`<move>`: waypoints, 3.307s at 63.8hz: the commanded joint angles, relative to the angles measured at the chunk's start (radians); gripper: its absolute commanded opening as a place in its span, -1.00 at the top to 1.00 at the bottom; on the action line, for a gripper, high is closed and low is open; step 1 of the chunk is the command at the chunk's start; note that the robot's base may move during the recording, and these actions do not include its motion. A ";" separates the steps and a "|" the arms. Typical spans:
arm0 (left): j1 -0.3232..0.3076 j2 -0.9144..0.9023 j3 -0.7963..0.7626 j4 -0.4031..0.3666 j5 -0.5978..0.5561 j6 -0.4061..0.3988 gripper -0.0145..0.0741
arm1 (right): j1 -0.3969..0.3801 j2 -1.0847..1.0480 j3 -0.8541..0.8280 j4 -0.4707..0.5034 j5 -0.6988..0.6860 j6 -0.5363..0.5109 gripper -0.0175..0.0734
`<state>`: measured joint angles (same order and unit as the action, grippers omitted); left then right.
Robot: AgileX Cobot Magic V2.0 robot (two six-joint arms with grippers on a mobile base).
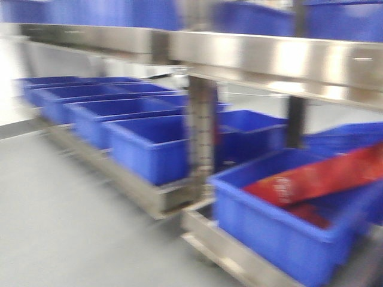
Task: Stack silver trays without gaps
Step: 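Turn the base away from the rack while both grippers hold the tray, then drive past the plant and cone to the second rack carrying the tray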
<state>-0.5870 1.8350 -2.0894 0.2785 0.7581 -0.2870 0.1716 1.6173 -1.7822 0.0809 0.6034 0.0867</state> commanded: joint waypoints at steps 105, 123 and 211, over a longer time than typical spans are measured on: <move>-0.013 -0.014 -0.010 -0.021 -0.044 0.013 0.68 | 0.010 -0.016 -0.009 0.027 -0.067 -0.017 0.79; -0.013 -0.014 -0.010 -0.021 -0.044 0.013 0.68 | 0.010 -0.016 -0.009 0.027 -0.067 -0.017 0.79; -0.015 -0.014 -0.010 -0.020 -0.044 0.013 0.68 | 0.010 -0.016 -0.009 0.027 -0.067 -0.017 0.79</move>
<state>-0.5870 1.8307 -2.0898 0.2824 0.7616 -0.2870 0.1716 1.6157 -1.7822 0.0874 0.5967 0.0867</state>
